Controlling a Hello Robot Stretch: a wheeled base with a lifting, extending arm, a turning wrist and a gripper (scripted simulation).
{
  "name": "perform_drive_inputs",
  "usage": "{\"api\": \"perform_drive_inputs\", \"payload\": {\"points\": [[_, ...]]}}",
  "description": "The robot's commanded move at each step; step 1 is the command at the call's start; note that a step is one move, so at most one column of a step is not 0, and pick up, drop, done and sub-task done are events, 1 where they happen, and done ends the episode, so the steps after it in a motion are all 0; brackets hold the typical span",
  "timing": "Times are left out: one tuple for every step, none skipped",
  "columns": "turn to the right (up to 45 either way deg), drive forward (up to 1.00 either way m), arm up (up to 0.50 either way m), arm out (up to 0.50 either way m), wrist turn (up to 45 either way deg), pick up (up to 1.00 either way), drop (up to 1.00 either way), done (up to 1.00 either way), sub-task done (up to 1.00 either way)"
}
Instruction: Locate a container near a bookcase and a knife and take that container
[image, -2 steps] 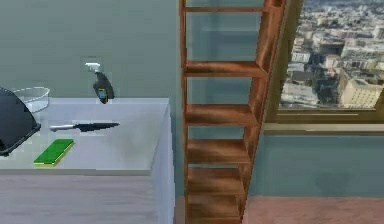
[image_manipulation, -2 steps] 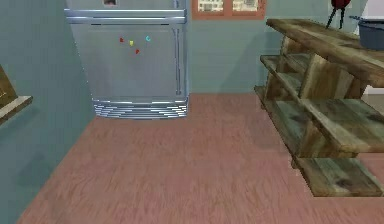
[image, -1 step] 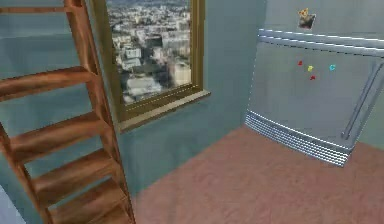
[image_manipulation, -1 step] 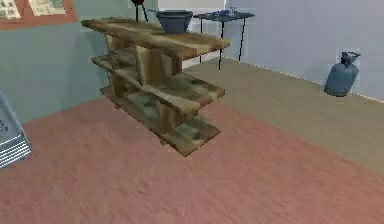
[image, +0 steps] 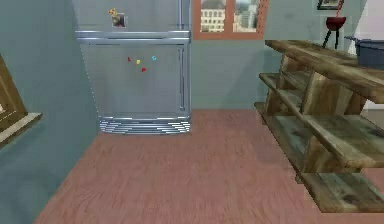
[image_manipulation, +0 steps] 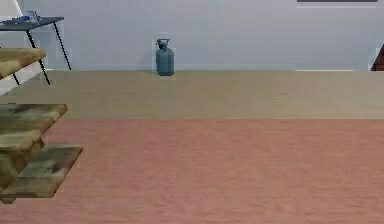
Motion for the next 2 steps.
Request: {"api": "perform_drive_inputs", "payload": {"points": [[24.0,0.00,0.00,0.00,0.0,0.00,0.00,0.00,0.00],[0.0,0.30,0.00,0.00,0.0,0.00,0.00,0.00,0.00]]}}
